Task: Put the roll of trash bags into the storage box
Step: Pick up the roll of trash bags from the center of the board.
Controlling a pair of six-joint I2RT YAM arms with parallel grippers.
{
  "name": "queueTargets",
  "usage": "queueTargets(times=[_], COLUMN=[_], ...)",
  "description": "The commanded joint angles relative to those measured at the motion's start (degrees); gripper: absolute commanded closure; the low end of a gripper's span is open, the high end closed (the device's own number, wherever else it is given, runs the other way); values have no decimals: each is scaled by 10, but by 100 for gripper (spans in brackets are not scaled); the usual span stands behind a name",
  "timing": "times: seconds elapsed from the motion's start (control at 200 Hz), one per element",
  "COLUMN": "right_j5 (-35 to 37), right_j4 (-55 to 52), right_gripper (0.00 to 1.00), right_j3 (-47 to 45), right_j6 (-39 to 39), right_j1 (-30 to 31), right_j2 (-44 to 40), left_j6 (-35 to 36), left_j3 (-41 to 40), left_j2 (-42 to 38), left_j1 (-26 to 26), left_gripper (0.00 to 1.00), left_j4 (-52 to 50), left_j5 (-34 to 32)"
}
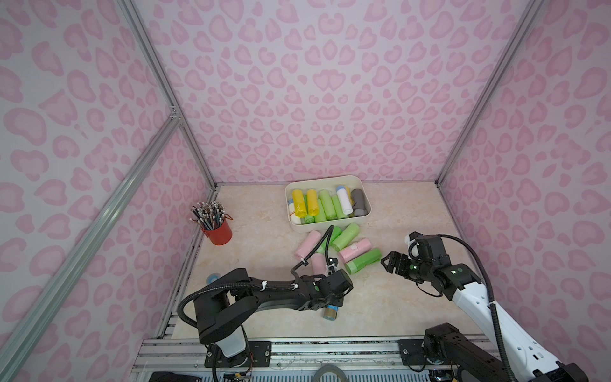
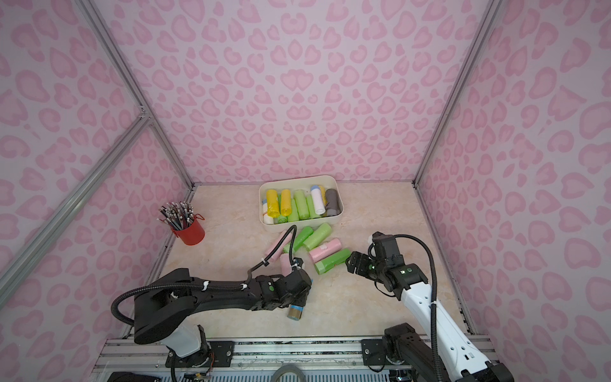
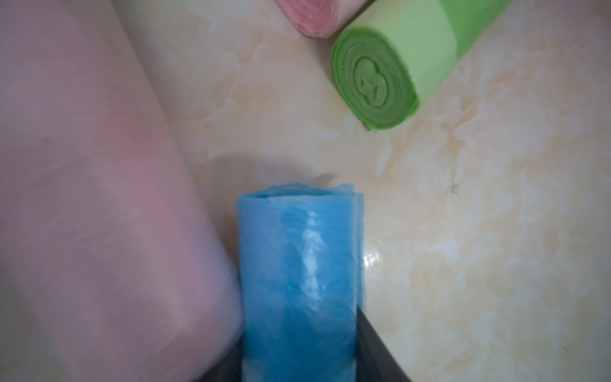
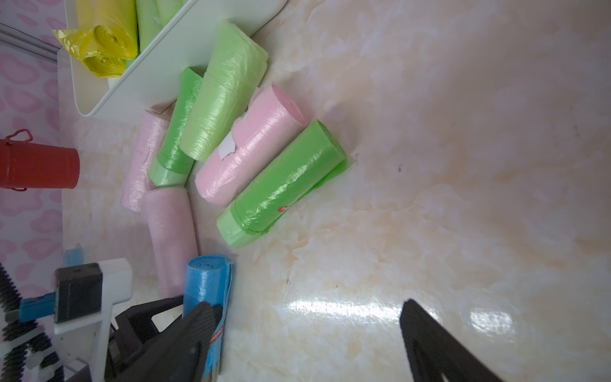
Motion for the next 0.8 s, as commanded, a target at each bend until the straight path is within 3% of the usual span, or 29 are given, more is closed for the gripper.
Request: queueTargets(times=[0.0, 0.27, 0.58, 0.795], right_j5=[4, 6, 4, 2], right_j4=[-1, -1, -1, -1], right_gripper=[10, 10, 10, 10], right_j3=[-1, -7, -11, -11], right_j6=[-2, 1, 7, 12], right_j1=[0, 0, 0, 0], right_j2=[6, 6, 0, -6], left_j6=[8, 17, 22, 18], left_j3=[12, 43, 81, 84], left_j2=[-10, -20, -31, -55], left_j1=[0, 13, 24, 71], left_gripper=[61, 69, 70, 70], left_j4=[-6, -5, -5, 19], left_j5=[-34, -50, -53, -24])
